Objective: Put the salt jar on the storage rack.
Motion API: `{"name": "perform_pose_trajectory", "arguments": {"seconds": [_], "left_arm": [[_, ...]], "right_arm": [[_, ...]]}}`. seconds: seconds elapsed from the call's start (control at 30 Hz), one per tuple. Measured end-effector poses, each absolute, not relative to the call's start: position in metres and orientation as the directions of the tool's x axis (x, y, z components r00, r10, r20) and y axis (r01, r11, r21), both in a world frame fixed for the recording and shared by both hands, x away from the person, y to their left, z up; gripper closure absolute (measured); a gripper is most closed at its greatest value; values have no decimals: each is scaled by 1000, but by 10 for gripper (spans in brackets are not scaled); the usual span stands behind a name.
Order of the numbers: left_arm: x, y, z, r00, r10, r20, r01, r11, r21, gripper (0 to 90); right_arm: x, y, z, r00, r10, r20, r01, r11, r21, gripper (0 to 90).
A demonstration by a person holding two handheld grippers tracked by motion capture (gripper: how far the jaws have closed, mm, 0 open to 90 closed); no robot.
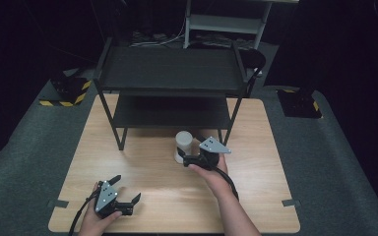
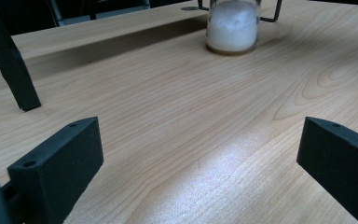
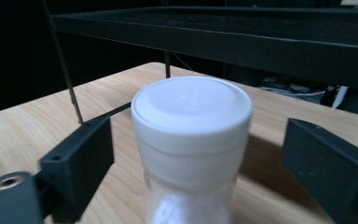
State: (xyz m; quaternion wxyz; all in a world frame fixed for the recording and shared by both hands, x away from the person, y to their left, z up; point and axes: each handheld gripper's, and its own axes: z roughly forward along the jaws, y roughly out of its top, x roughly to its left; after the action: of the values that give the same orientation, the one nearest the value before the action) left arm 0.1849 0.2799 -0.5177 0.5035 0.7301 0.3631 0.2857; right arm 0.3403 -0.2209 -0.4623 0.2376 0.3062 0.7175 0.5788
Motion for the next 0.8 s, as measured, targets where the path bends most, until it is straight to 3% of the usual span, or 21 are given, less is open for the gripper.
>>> {"name": "perform_pose_trajectory", "arguments": {"seconds": [0.33, 0.8], "left_arm": [[185, 280, -518, 578, 815, 49, 242, -228, 943, 5], [185, 280, -518, 578, 814, 50, 242, -230, 943, 5]], "right_arm": [[342, -209, -475, -686, 728, 8, 144, 125, 982, 338], [335, -204, -475, -668, 744, -2, 144, 132, 981, 351]]}}
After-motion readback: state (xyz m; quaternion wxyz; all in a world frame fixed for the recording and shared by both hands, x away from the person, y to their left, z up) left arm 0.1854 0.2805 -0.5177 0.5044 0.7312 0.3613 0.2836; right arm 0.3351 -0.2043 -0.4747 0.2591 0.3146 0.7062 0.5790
